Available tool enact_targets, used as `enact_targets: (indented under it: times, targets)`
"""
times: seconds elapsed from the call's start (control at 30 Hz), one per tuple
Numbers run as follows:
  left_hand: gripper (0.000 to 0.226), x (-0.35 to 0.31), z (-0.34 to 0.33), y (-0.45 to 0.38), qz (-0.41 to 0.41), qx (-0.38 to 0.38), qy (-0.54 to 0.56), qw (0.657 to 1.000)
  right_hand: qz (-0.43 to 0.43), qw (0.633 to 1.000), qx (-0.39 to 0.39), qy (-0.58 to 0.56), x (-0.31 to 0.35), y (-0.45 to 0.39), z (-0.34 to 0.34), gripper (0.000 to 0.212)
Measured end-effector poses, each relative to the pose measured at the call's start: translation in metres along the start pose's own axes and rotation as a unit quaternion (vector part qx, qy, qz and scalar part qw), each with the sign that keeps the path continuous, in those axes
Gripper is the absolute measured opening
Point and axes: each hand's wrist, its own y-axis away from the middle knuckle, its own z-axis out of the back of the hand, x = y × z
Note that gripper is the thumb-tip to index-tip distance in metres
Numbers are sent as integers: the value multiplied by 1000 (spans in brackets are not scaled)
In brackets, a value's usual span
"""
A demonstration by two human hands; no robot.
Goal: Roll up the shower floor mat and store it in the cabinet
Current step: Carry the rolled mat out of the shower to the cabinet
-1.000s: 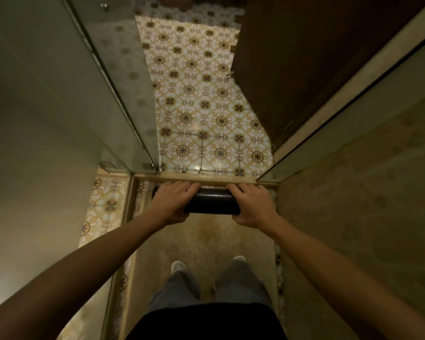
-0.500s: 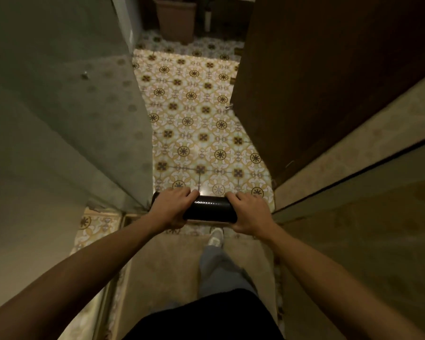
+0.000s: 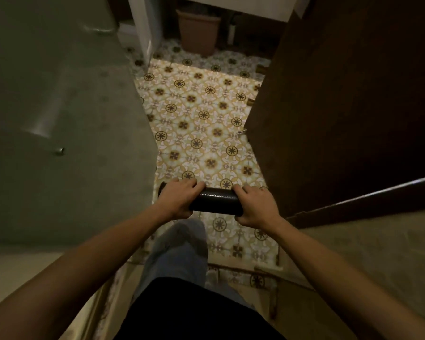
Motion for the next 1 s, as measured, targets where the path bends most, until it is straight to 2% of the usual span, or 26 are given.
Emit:
enact_targets:
  times: [0.3, 0.5, 0.83, 1.0]
  targets:
    - [69, 137, 55, -189, -22, 29, -12, 999, -34, 998, 3, -60, -83, -202, 34, 65]
    - [63, 219, 94, -258, -6, 21, 3, 1000, -8, 998, 17, -60, -117, -315, 90, 66]
    - [65, 355, 117, -390, 56, 38, 25, 997, 64, 997, 18, -47, -174, -524, 133, 73]
    - [63, 425, 130, -457, 122, 36, 93, 987, 100, 994, 41, -26, -204, -646, 163, 70]
